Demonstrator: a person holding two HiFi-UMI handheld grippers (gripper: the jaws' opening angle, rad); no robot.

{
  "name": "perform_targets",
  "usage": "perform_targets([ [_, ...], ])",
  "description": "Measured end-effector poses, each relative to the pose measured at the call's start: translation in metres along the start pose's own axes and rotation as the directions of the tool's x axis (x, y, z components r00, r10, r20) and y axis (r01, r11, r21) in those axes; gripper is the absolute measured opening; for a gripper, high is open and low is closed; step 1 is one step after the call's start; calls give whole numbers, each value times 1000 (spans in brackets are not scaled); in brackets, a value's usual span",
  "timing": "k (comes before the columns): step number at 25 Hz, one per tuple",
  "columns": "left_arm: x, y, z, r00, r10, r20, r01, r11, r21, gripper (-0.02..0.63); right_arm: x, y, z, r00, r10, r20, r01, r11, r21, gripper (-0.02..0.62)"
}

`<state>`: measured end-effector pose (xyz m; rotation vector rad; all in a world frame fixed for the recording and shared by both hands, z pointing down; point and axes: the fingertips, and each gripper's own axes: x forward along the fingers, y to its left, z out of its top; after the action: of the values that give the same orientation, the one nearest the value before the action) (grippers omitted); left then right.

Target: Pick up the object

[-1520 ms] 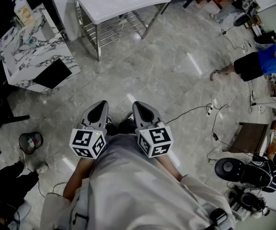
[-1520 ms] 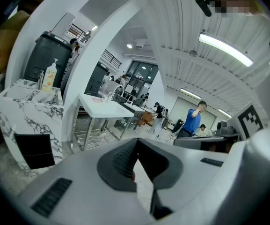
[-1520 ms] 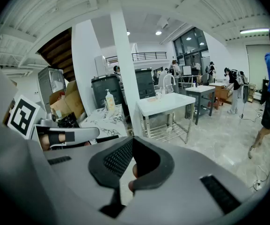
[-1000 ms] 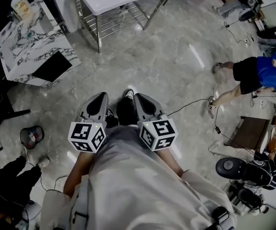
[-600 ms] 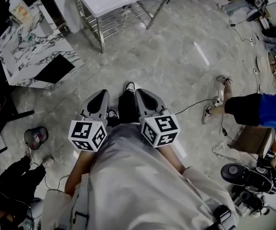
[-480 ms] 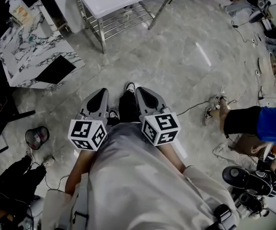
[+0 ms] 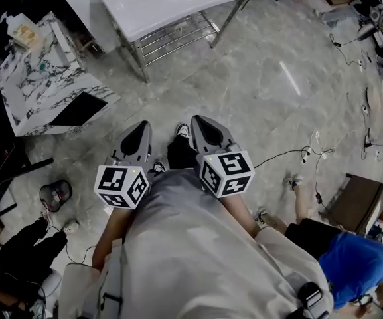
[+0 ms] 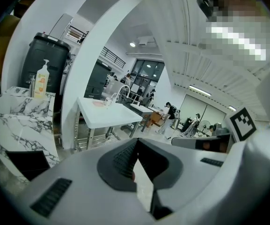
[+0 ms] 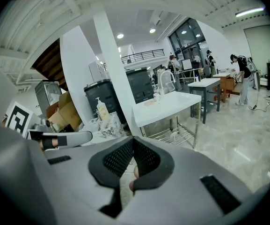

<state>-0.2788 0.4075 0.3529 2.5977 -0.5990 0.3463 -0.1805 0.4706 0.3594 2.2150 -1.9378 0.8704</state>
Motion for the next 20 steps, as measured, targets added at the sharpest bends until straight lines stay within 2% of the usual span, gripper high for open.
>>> perform_targets([
  [11, 77, -11, 32, 1000, 24, 5, -24, 1000, 19, 3, 31, -70, 43, 999, 41, 15, -42, 999, 17, 9],
  [20, 131, -17, 50, 999, 41, 18, -41, 999, 26, 3, 51, -123, 61, 999, 49, 12, -50, 998, 32, 9],
])
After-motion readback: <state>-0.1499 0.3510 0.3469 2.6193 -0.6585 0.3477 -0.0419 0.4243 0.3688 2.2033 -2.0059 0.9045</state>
